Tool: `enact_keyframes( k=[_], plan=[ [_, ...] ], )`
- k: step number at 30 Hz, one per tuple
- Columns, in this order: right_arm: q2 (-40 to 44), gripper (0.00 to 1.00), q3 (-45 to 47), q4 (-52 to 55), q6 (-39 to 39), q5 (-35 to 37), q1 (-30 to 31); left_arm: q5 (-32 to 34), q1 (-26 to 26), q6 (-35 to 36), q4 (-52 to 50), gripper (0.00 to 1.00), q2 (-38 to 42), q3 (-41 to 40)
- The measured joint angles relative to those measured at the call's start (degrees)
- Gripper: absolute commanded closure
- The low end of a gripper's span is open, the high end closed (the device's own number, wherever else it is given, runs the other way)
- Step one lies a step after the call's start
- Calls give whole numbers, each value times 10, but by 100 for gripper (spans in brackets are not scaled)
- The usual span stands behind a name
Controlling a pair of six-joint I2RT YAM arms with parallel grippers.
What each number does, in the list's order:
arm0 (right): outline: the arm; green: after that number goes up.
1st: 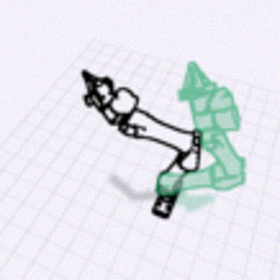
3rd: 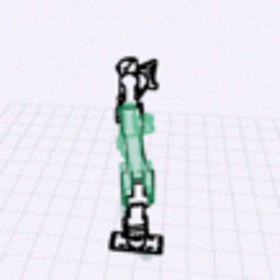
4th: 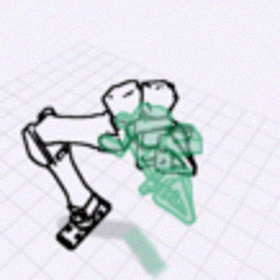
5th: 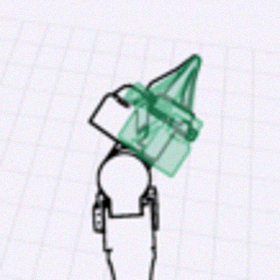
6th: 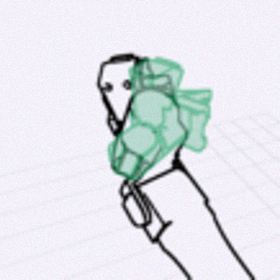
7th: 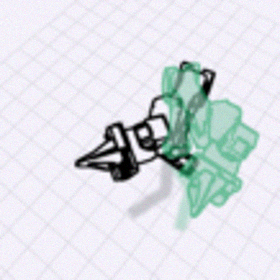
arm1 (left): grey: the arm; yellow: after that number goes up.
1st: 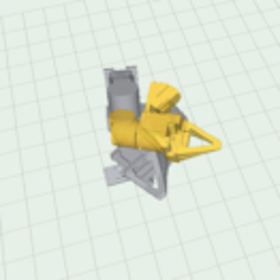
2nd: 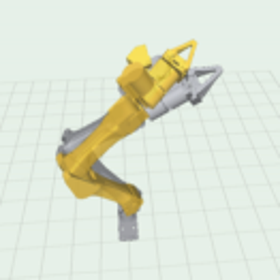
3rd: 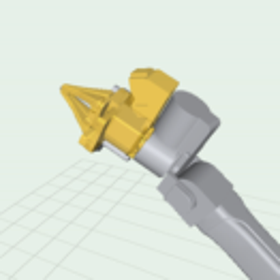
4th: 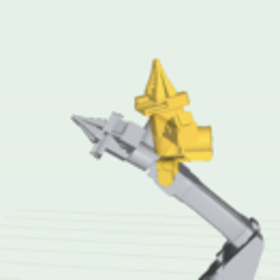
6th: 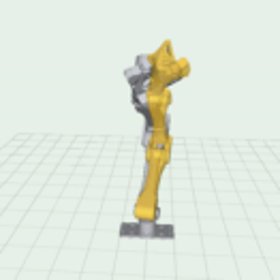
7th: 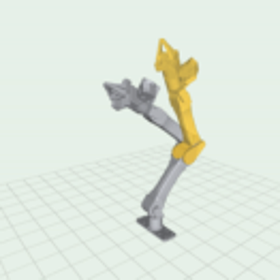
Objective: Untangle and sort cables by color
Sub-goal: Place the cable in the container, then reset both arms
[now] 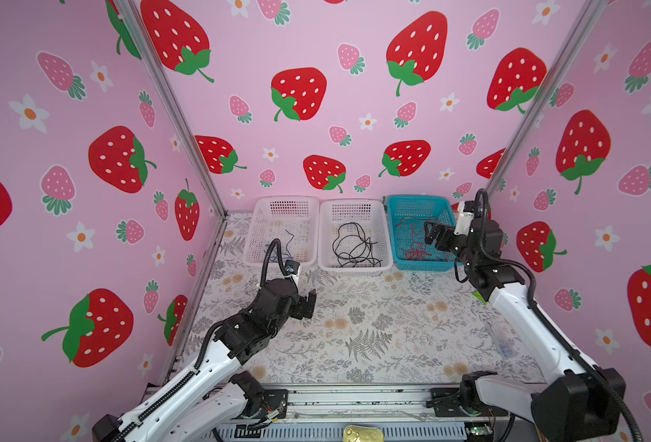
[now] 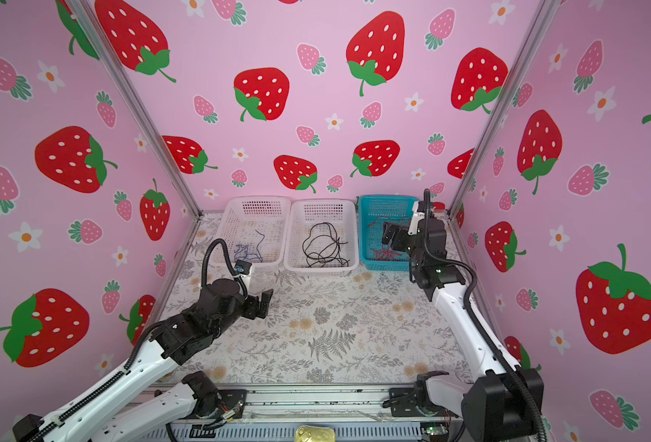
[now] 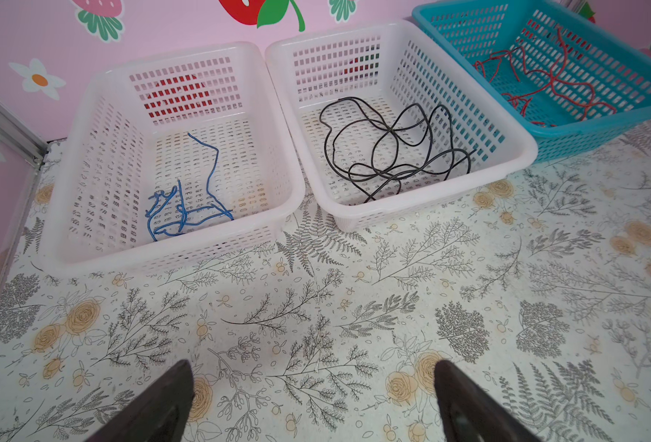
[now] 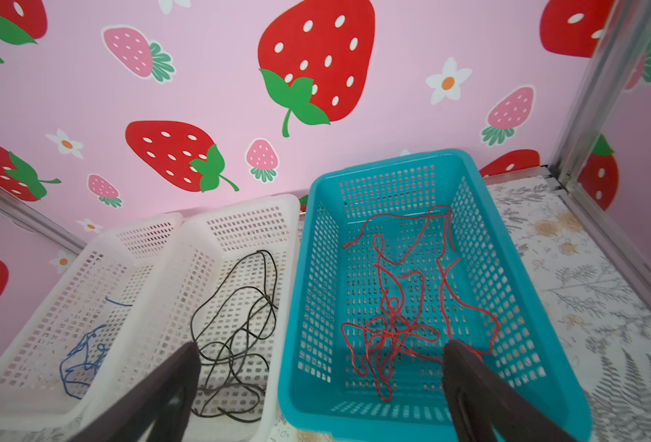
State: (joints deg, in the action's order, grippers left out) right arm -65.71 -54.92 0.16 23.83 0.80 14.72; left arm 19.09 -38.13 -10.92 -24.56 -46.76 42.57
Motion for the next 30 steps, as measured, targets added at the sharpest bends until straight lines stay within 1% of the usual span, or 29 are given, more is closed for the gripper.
enact_keyframes(
  k=[5,8,10,17,24,30],
  plan=[
    [96,1,165,-110,-25,64,0,15,0,-14,0,1,-19,0],
    [122,1,245,-180,-45,95,0,25,0,-20,0,1,-25,0],
    [120,1,277,-207,-59,117,0,29,0,-23,0,1,-25,0],
    [63,1,296,-279,-86,189,0,34,0,-23,9,1,-16,-18],
    [30,1,353,-358,-126,234,0,39,-1,-17,16,1,-5,-37],
    [-59,1,361,-451,-163,277,-3,53,-1,-13,19,1,-17,-37]
  ],
)
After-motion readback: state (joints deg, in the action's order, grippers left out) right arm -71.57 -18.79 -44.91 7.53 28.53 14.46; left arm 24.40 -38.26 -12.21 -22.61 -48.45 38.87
